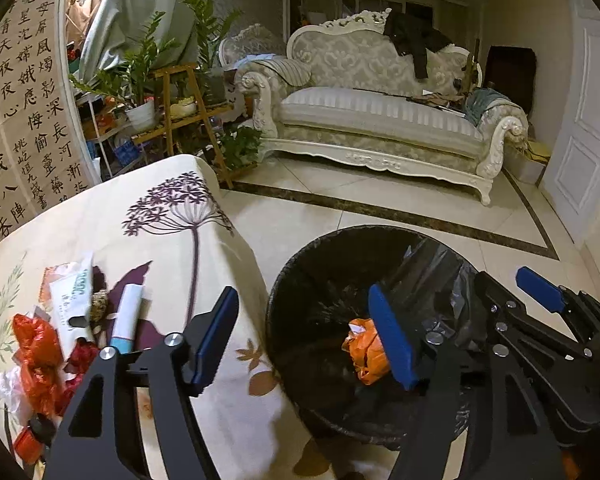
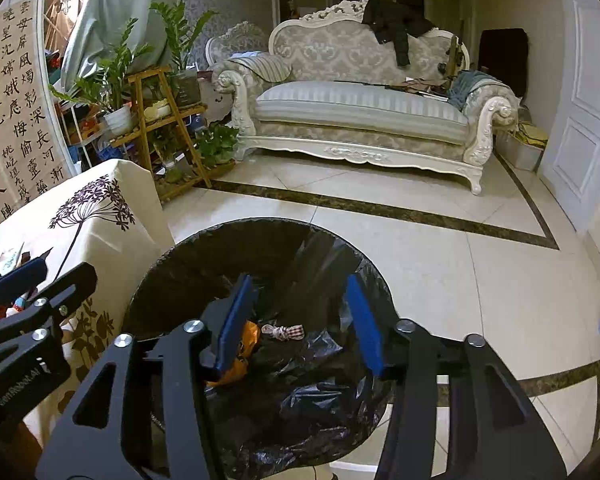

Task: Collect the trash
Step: 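Carry both items over the black bin and open both grippers to drop them, then move both grippers back over the table toward the bottles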

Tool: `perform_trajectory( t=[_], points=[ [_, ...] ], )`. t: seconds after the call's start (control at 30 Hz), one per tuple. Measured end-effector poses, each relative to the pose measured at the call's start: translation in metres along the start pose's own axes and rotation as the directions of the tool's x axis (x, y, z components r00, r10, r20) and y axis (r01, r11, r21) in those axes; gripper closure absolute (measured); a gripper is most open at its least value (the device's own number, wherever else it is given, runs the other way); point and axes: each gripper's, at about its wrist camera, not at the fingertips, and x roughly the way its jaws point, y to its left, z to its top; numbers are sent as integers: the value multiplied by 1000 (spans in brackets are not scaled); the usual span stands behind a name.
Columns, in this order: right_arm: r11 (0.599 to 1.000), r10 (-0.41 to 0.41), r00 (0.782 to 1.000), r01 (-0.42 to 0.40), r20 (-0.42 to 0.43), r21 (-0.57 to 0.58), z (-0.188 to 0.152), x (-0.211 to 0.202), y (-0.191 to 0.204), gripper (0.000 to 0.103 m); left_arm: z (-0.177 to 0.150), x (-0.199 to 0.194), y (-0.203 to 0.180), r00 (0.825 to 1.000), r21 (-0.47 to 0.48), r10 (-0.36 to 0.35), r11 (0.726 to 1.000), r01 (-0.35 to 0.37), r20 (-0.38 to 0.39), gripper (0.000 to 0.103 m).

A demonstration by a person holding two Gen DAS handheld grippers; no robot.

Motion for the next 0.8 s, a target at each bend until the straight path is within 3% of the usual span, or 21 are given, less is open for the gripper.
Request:
perform_trajectory(
  t=[0.17,0.57,0.8],
  points=[
    [1000,8,1000,-8,-10,-12,-5,-7,7,36,-5,-17,18,1000,-14,24,1000,-23,14,33],
    [994,102,995,-102,-23,-42,-17,-37,54,36,-26,-67,79,992,-65,121,991,-119,31,32],
    [981,168,985,-170,-26,-94,-25,-58,94,36,-46,-102,128,978,-124,205,972,-200,36,32]
  ],
)
